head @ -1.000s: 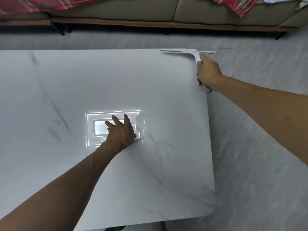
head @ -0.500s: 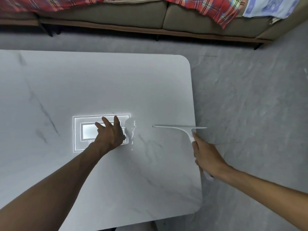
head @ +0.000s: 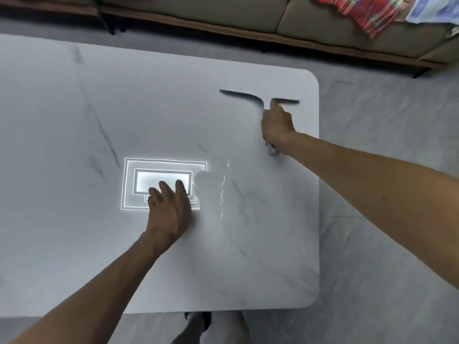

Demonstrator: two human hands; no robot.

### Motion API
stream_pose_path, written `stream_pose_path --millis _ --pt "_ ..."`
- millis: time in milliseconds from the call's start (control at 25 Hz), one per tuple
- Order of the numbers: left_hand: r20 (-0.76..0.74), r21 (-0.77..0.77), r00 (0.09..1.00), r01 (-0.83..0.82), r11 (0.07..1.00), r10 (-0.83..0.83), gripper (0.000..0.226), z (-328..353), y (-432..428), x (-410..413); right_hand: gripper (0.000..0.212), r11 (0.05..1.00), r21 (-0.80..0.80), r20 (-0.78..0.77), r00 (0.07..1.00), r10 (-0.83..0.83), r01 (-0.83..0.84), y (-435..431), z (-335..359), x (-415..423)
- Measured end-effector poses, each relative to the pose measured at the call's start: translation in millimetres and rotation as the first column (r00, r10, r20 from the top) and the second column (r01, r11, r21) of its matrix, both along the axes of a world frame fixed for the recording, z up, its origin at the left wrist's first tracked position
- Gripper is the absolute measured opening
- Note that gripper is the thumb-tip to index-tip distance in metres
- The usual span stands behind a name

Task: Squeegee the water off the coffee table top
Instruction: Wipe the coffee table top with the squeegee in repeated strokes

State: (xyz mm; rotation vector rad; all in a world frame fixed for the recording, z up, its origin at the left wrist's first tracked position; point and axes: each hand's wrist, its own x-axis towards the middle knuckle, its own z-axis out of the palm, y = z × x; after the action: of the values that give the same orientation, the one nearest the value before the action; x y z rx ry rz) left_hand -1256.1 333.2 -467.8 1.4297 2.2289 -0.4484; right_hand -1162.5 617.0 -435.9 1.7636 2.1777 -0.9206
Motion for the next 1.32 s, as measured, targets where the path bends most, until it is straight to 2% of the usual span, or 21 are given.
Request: stream_pose_path --millis 40,80,200,320,400,520,600,680,800,880,1000,1080,1200,1320 --pt "0.031 0.013 0.991 -0.131 0.991 0.13 0.063 -0.6 -6.8 4.2 0.044 0.999 0.003 -0.006 0.999 0.042 -0.042 -16.3 -3.2 4.1" --pt "0.079 -0.032 0.984 -0.16 0.987 0.162 0.064 -0.2 -14.0 6.6 0.047 0.994 0.027 -0.009 0.994 0.107 -0.107 -37.6 -5.6 12.6" --pt "0.084 -0.058 0.986 -0.137 0.989 0.142 0.067 -8.7 -44.0 20.6 0.05 0.962 0.023 -0.024 0.962 0.271 -0.271 -117.6 -7.9 70.2" --pt "0.119 -0.05 0.978 -0.168 0.984 0.173 0.073 -17.5 -60.0 30.5 0.048 0.959 -0.011 0.047 0.958 0.284 -0.283 -148.9 6.8 129.7" --pt "0.176 -0.117 0.967 -0.162 0.98 0.181 0.082 -22.4 -65.4 36.5 0.046 0.948 -0.051 0.134 0.938 0.319 -0.315 -168.6 19.2 161.6" --pt "0.199 -0.162 0.967 -0.127 0.979 0.158 0.095 -29.1 -65.5 34.9 0.045 0.946 -0.007 0.133 0.937 0.323 -0.325 -164.3 29.0 187.6" --pt "0.199 -0.173 0.966 -0.133 0.976 0.167 0.093 -31.3 -62.1 33.3 0.043 0.967 0.076 0.046 0.969 0.242 -0.245 -135.1 33.1 178.8" --pt "0.196 -0.183 0.969 -0.113 0.977 0.149 0.091 -32.6 -59.9 33.0 0.042 0.989 0.109 -0.015 0.995 0.098 -0.096 -97.5 30.0 155.7" --pt "0.18 -0.197 0.976 -0.088 0.976 0.124 0.091 -35.8 -60.0 35.7 0.037 0.979 0.069 -0.021 0.981 -0.19 0.191 -54.5 18.9 131.7" --pt "0.163 -0.187 0.98 -0.08 0.979 0.111 0.091 -40.3 -61.2 36.7 0.033 0.983 0.047 0.043 0.983 -0.177 0.175 -63.0 11.5 132.6" --pt "0.192 -0.171 0.973 -0.095 0.981 0.128 0.096 -47.8 -60.2 34.0 0.018 1.0 0.006 0.083 0.996 -0.028 0.027 -122.9 17.2 152.1" --pt "0.207 -0.156 0.964 -0.137 0.978 0.168 0.093 -52.1 -60.7 30.7 0.025 0.999 0.003 0.121 0.992 0.04 -0.041 -163.1 28.6 176.4" --pt "0.239 -0.119 0.946 -0.193 0.974 0.217 0.09 -52.2 -59.0 33.6 0.032 0.983 -0.176 0.08 0.996 -0.043 0.057 -195.7 45.3 207.1" --pt "0.255 -0.111 0.931 -0.239 0.965 0.261 0.078 -49.2 -61.4 35.2 0.035 0.954 -0.161 -0.039 0.964 -0.263 0.254 -166.7 62.5 203.6"
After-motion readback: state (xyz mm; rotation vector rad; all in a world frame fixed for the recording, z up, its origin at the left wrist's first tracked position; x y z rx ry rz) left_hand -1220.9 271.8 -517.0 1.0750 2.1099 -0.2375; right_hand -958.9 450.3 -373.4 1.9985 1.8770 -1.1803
